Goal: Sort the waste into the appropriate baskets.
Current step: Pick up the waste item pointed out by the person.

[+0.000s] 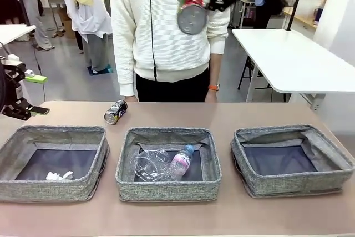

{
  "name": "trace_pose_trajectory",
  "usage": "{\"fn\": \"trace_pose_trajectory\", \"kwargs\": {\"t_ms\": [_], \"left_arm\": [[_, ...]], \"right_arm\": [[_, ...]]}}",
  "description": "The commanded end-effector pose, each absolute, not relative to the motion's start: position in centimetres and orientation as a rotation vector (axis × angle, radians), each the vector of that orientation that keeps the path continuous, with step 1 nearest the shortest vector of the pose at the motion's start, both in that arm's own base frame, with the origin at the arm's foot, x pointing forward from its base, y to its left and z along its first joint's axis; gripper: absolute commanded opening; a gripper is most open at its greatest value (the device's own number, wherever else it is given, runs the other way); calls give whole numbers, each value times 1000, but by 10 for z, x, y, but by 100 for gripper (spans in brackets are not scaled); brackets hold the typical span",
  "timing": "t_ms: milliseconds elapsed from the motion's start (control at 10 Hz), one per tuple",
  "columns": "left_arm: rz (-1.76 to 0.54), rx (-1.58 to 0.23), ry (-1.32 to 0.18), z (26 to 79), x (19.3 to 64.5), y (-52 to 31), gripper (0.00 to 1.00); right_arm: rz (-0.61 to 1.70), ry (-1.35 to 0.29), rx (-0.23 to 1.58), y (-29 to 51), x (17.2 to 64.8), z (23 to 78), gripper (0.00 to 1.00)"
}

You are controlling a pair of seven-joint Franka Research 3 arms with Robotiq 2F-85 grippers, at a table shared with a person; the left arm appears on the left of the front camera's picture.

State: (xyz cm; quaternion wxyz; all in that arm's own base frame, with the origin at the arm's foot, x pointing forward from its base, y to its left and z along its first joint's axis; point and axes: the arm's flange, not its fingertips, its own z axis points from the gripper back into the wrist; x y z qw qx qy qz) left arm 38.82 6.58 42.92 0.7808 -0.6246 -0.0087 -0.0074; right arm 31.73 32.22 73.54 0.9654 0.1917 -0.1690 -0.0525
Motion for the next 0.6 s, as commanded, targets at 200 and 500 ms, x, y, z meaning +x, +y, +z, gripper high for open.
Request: {"fn": "trace_pose_trajectory", "kwargs": {"t_ms": [200,500], "left_arm": [[-15,-1345,-22,431,388,65,100],[-15,-1345,-22,431,388,65,100]], "right_arm": [[-124,-384,354,343,333,734,44],[-89,-361,365,340,332,726,44]]}}
